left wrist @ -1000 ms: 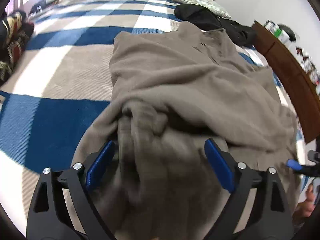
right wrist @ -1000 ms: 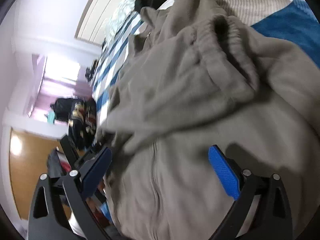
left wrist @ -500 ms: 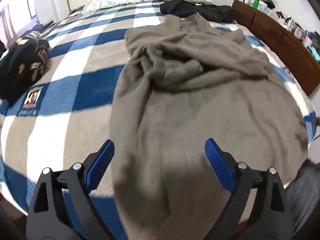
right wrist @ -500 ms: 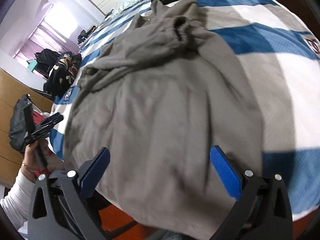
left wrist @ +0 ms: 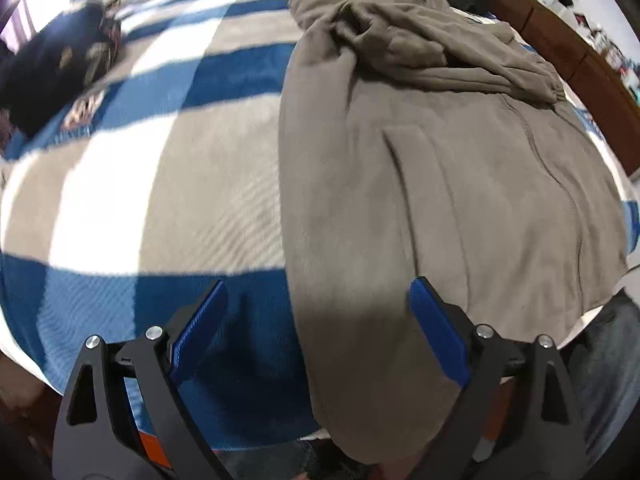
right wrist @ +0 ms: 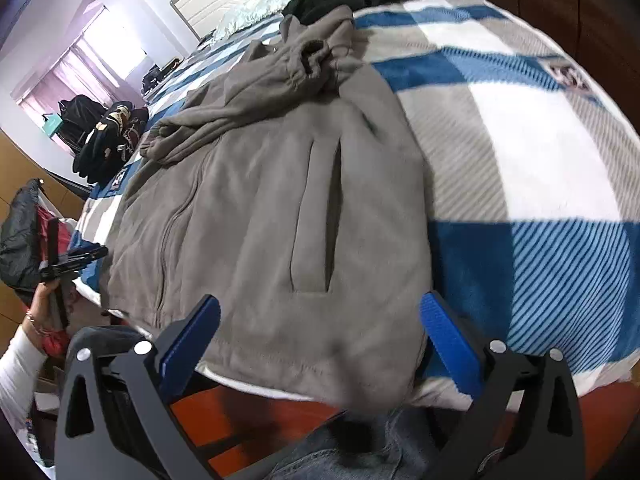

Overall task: Fold large clothes
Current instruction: 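Release the jacket and reposition both grippers at the jacket hem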

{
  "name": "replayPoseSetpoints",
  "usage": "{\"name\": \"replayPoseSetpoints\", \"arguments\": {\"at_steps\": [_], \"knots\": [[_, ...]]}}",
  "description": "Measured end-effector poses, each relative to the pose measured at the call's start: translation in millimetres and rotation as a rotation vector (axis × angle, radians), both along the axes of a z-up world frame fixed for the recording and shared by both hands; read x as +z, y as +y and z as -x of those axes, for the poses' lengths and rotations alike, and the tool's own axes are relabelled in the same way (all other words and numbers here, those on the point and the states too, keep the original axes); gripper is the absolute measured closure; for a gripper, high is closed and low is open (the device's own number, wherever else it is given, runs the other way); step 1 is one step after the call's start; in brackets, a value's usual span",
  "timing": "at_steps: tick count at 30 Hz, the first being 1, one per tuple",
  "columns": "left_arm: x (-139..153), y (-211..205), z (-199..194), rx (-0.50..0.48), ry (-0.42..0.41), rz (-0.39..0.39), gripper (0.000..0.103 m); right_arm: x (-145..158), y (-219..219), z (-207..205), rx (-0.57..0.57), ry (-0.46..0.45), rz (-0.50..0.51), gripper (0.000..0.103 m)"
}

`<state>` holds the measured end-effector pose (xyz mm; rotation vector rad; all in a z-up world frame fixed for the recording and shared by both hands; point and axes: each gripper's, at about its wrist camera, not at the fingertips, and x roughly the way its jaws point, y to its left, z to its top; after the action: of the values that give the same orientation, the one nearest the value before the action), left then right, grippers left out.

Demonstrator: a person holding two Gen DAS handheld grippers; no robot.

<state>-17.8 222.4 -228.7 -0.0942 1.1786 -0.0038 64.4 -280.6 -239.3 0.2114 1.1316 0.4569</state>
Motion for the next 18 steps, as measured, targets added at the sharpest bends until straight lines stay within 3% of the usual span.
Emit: {"name": "replayPoseSetpoints", "arguments": {"at_steps": [6, 8, 13, 15, 18], "knots": [[-14, 4, 7, 0.005, 0.014, 0.142, 0.014, -15, -9, -4, -0.017, 0.05, -0.093, 0.005], [-16, -1, 6, -0.003, 0.001, 0.115, 0.014, -19, -17, -8, -0.026, 0.062, -0.14, 0.005], [-23, -3, -3, 0.008, 0.015, 0.135, 0.01, -31, -38, -19, -0.068, 0.12, -0.315, 0.005], [-24, -3, -6, 0.003, 0.015, 0.155, 0.009, -38, -39, -23, -0.081, 0.16, -0.322, 0.005], [-23, -1, -9, 0.007, 0.015, 0.199, 0.009, -43, -33, -22, -0.058, 0.188, -0.246, 0.005]]}}
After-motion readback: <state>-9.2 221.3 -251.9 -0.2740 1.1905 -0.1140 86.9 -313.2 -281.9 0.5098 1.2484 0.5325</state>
